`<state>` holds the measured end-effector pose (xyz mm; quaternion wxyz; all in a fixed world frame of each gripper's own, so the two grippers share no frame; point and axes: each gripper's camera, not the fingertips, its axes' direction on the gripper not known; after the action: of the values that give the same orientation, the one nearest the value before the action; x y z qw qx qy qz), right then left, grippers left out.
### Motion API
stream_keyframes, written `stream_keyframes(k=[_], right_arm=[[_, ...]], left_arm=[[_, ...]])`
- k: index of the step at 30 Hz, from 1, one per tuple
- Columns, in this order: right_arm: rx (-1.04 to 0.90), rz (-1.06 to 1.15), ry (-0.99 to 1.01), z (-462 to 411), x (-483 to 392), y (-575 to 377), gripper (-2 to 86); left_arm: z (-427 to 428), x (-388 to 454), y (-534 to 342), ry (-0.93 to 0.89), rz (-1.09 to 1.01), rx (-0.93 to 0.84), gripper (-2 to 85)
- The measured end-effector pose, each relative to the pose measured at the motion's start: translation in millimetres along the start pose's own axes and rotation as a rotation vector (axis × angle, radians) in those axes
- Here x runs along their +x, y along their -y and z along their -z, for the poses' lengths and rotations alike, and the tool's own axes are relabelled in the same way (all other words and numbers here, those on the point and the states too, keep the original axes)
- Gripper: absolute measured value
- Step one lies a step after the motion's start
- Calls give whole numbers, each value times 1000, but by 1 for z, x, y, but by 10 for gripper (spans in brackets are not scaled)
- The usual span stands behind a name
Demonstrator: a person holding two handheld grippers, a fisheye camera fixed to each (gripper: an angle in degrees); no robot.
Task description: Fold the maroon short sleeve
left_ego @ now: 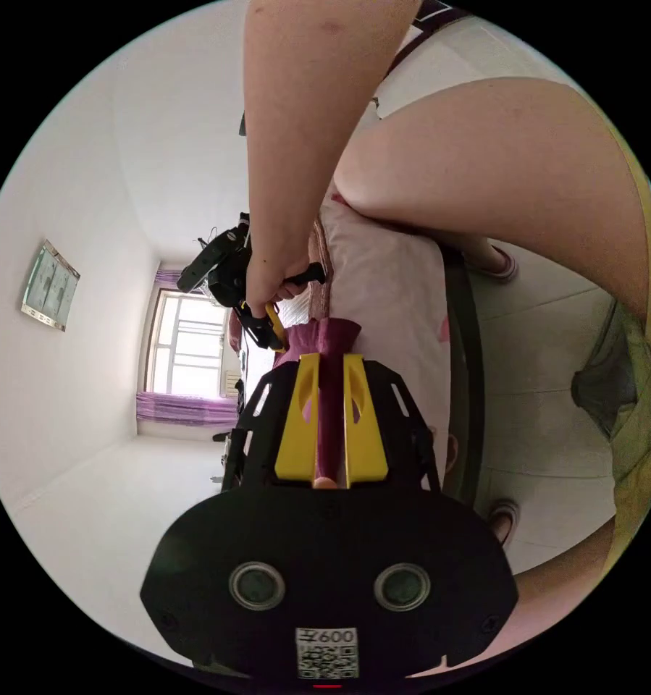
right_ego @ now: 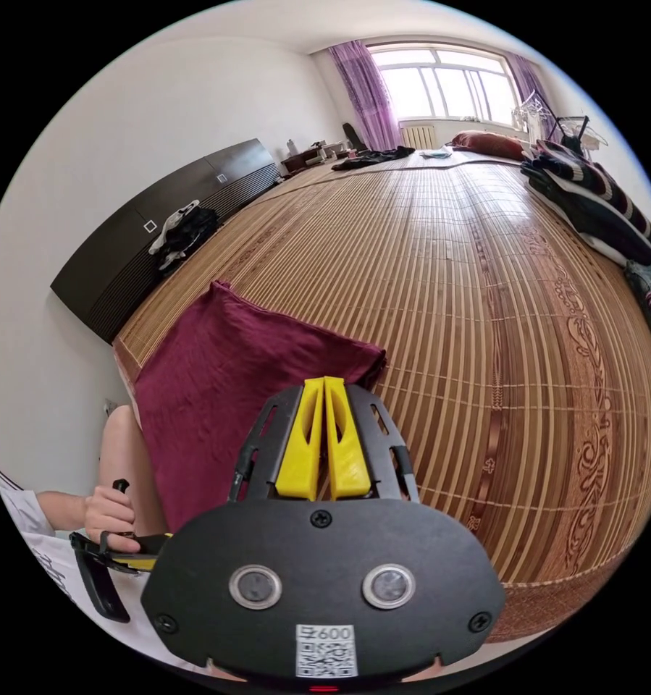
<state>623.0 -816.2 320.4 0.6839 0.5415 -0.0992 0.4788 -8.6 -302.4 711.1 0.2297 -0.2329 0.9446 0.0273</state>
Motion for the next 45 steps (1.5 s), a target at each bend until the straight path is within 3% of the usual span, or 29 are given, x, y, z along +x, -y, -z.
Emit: stream_keyframes(k=[13, 16, 21, 24, 28, 31, 34, 37, 39, 41, 45], right_arm=[[-6, 19, -39, -27, 30, -52, -9], [-4, 23, -48, -35, 35, -68, -9], [16, 32, -68, -43, 40, -99, -8], [171, 125, 11, -4, 23, -149, -8], [461, 453, -77, 41, -41, -280, -5], [428, 592, -88, 28, -77, -356, 9], [318, 549, 94, 6, -92, -397, 71], [339, 318, 168, -23, -91, -428, 95], [372, 352, 76, -41, -106, -449, 103], [372, 606, -222, -73, -151, -475, 101], [239, 837, -355, -126, -179, -481, 100]], left_arm=[[22, 5, 48, -74, 247, -23, 18], [46, 16, 48, -218, 274, 151, 15], [57, 48, 47, -96, 347, 101, 32], [46, 45, 30, -72, 411, 39, 58], [29, 54, 0, 172, 271, -29, 87], [13, 56, -9, 144, 144, 2, 112], [-23, 57, 2, 117, 76, -43, 138], [-44, 65, 14, 157, 31, -57, 138], [-55, 65, 18, 132, 80, -23, 125], [-61, 59, 18, 59, 149, -13, 100], [-72, 55, 14, 94, 176, 9, 46]])
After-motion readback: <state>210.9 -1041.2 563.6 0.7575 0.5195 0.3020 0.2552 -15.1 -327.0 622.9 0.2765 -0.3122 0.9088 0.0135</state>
